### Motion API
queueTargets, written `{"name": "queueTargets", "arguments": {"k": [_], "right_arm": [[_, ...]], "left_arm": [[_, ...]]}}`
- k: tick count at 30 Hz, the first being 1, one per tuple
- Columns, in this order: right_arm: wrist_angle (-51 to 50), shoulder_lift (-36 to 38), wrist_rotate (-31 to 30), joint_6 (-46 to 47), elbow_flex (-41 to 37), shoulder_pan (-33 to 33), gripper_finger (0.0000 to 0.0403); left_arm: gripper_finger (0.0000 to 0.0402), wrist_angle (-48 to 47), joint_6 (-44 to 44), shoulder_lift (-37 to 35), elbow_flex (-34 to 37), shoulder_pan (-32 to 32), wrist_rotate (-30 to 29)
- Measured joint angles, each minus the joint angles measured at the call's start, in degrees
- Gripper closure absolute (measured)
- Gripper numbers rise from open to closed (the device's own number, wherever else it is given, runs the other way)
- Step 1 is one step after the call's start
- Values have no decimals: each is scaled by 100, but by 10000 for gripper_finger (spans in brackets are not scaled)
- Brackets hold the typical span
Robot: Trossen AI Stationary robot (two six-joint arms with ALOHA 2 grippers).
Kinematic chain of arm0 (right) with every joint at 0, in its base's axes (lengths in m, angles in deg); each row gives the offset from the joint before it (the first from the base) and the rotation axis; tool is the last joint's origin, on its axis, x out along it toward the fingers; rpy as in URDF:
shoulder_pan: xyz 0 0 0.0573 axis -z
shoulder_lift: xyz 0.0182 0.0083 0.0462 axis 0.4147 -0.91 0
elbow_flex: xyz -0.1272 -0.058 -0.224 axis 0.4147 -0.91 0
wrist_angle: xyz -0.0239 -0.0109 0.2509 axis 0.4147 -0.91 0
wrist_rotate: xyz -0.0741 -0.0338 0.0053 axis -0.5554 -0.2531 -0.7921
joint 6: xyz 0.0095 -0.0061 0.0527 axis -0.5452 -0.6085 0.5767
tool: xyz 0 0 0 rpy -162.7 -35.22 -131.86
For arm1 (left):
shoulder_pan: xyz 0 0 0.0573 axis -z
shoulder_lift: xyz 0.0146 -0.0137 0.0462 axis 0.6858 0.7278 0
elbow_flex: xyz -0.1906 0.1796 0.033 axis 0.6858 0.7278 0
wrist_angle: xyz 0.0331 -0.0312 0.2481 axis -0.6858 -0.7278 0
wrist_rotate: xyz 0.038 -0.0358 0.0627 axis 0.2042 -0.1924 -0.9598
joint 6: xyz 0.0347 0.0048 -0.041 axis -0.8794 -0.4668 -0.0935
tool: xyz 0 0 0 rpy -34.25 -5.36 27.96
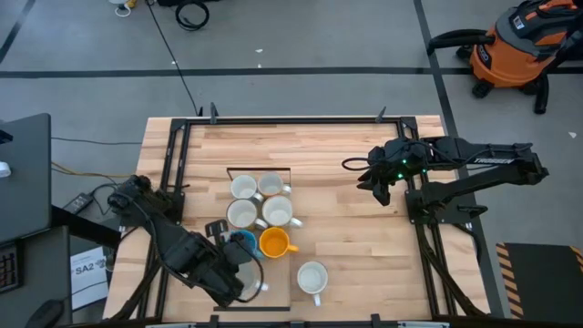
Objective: Place coffee mugs
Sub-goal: Put the light blue mug on the shelf
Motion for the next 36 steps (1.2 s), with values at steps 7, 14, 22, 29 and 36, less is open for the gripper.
{"name": "queueTargets", "arguments": {"k": [7,14,22,29,36], "right_arm": [[-2,0,0,1,0,0,273],[-2,0,0,0,0,0,273],[-2,0,0,0,0,0,273],[-2,0,0,0,0,-1,273],[-2,0,0,0,0,-1,273]], "left_arm": [[367,103,731,-973,1238,34,-45],[369,1519,846,-1429,2180,186,-39],[368,1989,886,-1403,2460,311,-48],[369,1822,781,-1402,2469,265,-248],[369,1703,827,-1404,2469,274,-243]]}}
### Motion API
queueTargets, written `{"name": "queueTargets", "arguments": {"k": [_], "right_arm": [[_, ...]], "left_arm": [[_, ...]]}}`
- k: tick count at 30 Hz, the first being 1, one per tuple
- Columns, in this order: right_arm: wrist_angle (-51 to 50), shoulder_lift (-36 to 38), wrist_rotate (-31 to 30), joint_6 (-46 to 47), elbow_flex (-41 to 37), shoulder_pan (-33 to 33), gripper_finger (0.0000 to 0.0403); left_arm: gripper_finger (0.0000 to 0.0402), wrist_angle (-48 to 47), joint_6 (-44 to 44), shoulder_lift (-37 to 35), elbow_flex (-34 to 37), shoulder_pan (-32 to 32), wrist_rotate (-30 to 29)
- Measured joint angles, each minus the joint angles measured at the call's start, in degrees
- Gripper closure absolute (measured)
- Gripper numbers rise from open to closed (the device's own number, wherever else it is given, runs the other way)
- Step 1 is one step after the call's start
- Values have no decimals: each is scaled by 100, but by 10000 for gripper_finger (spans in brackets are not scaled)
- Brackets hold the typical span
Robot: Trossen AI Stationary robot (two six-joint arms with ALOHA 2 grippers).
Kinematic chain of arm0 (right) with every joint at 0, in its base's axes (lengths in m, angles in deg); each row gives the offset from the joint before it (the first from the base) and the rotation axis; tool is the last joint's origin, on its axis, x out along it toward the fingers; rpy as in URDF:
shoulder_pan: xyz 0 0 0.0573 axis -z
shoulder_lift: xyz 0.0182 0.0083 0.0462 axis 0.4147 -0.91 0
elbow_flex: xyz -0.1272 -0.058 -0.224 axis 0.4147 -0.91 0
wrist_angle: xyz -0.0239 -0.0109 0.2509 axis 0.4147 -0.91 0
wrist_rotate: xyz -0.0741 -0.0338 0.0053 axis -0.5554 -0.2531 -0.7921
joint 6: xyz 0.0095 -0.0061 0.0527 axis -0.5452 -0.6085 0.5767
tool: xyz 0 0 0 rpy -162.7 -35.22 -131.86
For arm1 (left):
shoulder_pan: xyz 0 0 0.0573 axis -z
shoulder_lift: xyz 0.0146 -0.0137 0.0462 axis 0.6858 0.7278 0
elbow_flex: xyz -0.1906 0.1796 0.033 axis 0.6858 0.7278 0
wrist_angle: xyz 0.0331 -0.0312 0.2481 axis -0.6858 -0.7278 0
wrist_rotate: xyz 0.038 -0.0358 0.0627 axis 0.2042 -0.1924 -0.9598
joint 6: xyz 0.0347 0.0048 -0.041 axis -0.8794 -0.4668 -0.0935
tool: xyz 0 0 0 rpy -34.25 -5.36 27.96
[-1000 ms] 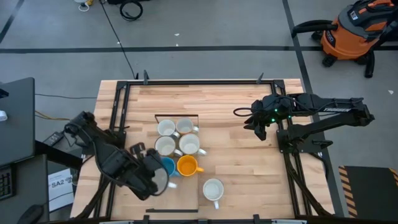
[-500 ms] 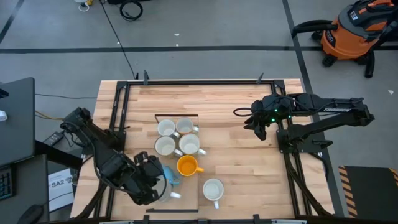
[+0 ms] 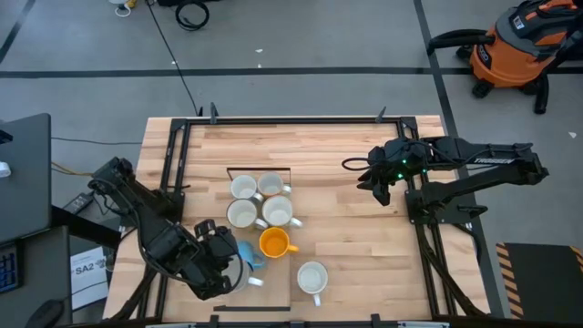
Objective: Place coffee mugs
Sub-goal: Put the light blue mug on the shelf
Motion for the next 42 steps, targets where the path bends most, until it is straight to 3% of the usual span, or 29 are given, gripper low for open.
{"name": "queueTargets", "arguments": {"k": [16,25,42], "right_arm": [[2,0,0,0,0,-1,273],[2,0,-1,0,0,0,273],[4,0,-2,0,0,-1,273]], "left_arm": [[369,-567,-1,-55,-245,-81,-367],[369,-624,0,-65,-245,-83,-791],[369,-647,0,-363,-249,-146,-994]]}}
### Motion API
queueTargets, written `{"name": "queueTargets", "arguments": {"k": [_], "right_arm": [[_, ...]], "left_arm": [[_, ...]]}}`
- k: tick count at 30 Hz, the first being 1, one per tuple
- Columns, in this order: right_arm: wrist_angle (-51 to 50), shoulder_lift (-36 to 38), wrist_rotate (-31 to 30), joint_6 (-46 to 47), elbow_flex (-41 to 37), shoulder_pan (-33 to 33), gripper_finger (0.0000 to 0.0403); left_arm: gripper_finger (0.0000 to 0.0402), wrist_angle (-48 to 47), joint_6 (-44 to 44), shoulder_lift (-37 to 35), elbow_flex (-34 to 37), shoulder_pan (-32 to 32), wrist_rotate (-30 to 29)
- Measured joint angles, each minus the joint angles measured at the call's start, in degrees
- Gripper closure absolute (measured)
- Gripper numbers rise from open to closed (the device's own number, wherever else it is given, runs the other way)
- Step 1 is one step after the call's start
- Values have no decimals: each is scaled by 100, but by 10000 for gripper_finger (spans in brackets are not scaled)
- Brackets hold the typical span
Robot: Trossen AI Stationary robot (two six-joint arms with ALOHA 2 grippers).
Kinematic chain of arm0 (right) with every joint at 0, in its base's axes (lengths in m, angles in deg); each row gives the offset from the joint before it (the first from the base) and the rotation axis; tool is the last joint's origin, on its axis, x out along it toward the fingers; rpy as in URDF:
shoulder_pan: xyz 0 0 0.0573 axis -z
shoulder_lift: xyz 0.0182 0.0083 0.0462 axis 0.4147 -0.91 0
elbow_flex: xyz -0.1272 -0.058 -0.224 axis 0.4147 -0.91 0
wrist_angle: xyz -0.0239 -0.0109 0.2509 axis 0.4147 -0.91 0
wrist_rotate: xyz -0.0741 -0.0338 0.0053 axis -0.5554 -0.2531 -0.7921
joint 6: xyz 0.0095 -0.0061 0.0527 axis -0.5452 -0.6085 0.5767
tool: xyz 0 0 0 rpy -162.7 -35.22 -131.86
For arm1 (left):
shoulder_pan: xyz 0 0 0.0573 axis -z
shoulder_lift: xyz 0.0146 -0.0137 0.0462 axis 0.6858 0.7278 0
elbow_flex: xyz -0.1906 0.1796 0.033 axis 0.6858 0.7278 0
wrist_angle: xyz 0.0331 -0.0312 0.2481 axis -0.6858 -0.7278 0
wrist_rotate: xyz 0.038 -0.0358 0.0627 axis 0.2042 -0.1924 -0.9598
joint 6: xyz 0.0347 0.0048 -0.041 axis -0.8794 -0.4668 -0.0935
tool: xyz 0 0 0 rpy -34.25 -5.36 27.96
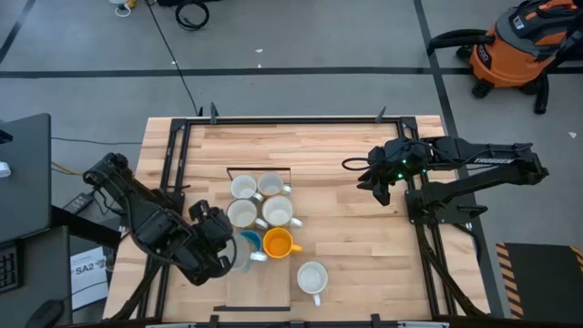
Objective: Place coffee mugs
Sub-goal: Put the light blue mug on the shelf
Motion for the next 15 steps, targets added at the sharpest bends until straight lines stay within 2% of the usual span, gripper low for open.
{"name": "queueTargets", "arguments": {"k": [5,11,15], "right_arm": [[0,0,0,0,0,0,273],[0,0,0,1,0,0,273],[-1,-1,0,1,0,0,273]], "left_arm": [[369,127,0,0,0,7,135],[369,771,81,2,0,52,1055],[369,889,514,11,0,198,1103]]}}
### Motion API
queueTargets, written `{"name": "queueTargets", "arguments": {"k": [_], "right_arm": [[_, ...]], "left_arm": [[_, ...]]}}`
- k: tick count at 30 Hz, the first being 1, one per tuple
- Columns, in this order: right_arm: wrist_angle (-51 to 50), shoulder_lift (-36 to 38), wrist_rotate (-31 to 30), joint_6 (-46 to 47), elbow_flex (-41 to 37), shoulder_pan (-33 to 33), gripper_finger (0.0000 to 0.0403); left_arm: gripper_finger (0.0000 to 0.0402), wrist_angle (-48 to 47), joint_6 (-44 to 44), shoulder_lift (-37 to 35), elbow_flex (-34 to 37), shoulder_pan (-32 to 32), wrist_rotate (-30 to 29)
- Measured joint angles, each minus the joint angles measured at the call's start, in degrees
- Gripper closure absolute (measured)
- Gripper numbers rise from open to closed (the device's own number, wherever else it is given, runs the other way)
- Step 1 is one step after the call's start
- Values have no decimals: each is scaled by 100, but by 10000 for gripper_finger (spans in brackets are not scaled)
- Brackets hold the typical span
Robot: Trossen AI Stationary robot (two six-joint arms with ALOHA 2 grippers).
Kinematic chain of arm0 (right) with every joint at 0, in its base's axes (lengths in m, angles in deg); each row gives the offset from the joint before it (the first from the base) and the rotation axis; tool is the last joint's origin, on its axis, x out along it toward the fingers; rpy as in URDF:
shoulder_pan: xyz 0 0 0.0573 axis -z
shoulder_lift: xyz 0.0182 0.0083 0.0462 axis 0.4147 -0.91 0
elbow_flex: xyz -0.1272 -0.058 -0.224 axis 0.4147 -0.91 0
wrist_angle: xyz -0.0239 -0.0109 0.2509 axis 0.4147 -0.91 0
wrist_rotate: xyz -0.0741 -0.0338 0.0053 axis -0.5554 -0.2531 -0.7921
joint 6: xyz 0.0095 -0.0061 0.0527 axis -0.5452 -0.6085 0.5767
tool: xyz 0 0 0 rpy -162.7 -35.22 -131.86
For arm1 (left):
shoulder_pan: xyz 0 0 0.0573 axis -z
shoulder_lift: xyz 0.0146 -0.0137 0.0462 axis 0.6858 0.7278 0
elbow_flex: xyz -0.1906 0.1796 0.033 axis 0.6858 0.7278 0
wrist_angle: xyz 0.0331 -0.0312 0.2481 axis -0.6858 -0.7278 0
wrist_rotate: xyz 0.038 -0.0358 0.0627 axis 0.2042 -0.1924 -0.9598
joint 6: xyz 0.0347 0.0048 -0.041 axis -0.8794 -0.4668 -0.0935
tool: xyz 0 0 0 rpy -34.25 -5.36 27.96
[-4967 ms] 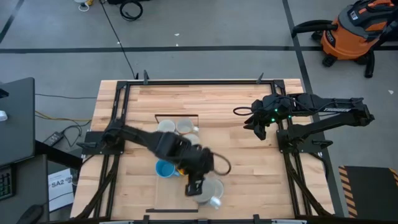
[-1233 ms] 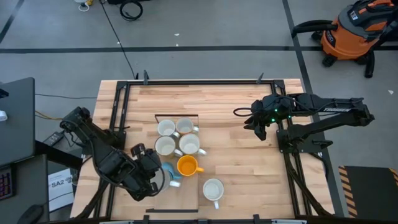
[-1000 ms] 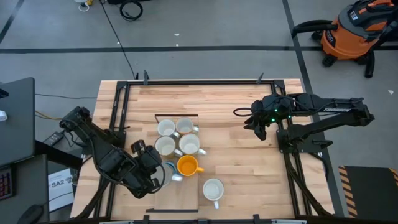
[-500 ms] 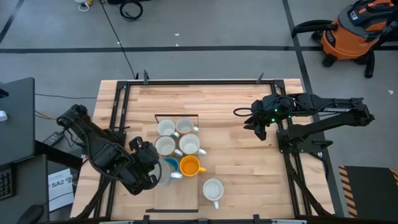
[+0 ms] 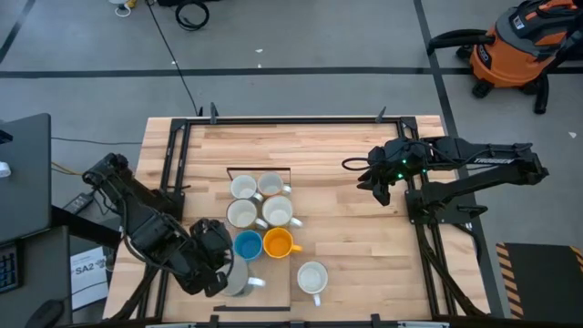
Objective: Place coffee mugs
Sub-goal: Put the light blue mug on the shelf
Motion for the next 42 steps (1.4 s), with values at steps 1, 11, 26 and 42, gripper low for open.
{"name": "queueTargets", "arguments": {"k": [1,11,26,42], "right_arm": [[-1,1,0,-1,0,1,273],[1,1,0,-1,0,0,273],[1,1,0,40,0,-2,273],[1,-1,0,42,0,-2,273]], "left_arm": [[369,1,125,6,16,56,-6],[369,104,539,519,89,433,-257],[368,-85,535,1080,89,387,-129],[365,-233,433,1420,94,381,31]]}}
